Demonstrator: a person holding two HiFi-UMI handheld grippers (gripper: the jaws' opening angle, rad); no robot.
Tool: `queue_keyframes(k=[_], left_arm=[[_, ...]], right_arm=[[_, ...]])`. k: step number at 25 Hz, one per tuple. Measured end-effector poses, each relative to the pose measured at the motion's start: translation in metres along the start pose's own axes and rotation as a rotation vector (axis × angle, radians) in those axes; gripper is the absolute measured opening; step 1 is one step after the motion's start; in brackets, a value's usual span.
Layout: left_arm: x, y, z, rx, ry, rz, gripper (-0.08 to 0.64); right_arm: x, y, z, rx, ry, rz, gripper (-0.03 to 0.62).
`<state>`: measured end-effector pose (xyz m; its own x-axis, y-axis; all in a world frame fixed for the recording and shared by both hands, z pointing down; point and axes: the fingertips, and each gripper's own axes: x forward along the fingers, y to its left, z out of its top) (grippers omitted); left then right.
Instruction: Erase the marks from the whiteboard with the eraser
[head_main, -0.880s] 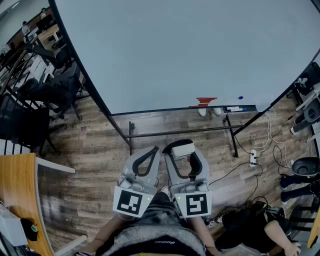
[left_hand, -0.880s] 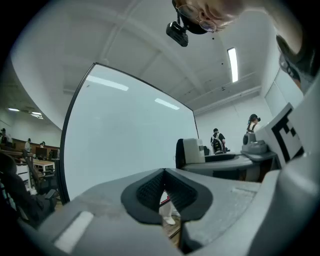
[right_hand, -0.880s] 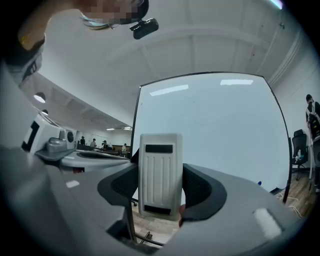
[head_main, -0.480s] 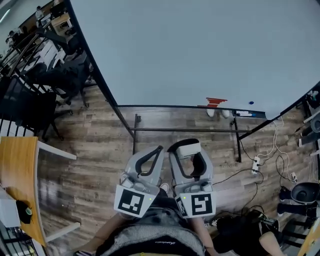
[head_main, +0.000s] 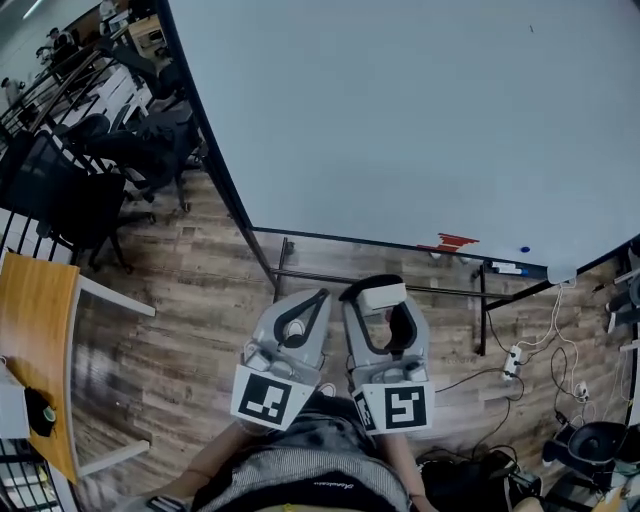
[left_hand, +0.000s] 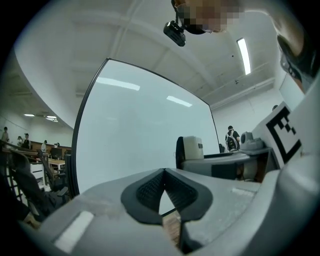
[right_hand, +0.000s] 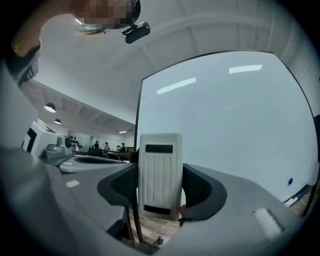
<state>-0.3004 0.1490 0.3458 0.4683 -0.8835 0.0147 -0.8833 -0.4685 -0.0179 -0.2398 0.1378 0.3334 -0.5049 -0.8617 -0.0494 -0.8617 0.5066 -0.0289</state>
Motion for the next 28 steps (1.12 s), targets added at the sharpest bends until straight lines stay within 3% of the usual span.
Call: queue_keyframes(k=[9,17,28], left_arm=[[0.069,0.091,0.010,-0.024,-0.016,-0.025,0.003],[0.099,0.162,0.001,-0.014,-0.013,-0.094,0.003],[0.125,0.187,-0.019,-0.035,0.034,-0.142,0.003]], right_arm=[[0.117,-0.012,0.012,-0.031,-0.026,-0.021,0.265],[0.202,-0.001,0.004,-0.044,-0.038,-0.075,0.265],[0.235,0.003,0.008,-0.095,-0.065,-0.106,0.267]])
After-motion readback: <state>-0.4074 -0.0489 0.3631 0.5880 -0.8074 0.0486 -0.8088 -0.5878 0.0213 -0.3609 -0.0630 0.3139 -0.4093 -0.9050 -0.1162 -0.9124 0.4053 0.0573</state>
